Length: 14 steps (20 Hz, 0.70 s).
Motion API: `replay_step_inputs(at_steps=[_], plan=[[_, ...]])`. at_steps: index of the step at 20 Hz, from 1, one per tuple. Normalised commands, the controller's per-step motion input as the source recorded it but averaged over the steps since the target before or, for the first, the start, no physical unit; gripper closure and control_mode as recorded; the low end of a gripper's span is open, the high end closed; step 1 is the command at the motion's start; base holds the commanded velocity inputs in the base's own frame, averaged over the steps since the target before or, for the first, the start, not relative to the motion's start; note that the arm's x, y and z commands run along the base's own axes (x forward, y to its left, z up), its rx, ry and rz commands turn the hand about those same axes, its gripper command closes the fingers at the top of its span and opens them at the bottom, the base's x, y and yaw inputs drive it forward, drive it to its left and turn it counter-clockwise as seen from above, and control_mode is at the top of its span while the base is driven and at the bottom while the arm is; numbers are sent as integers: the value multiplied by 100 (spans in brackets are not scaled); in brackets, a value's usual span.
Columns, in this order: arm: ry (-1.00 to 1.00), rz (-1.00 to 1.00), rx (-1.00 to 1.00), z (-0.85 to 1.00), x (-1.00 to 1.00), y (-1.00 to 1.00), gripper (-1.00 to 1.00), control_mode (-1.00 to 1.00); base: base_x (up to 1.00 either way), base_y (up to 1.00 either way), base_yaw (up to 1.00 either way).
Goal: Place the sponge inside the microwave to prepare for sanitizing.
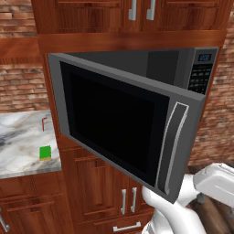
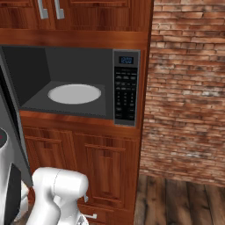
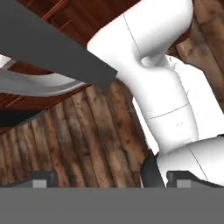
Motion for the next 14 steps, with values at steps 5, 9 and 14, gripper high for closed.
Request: replay_step_inputs(at_steps=[5, 9, 14], plan=[[-15, 24, 48, 0, 0, -93, -100, -100, 0, 0, 0], [-2, 9, 52, 0, 56, -84, -100, -100, 0, 0, 0], [0, 0, 45, 0, 99, -34, -100, -100, 0, 0, 0]])
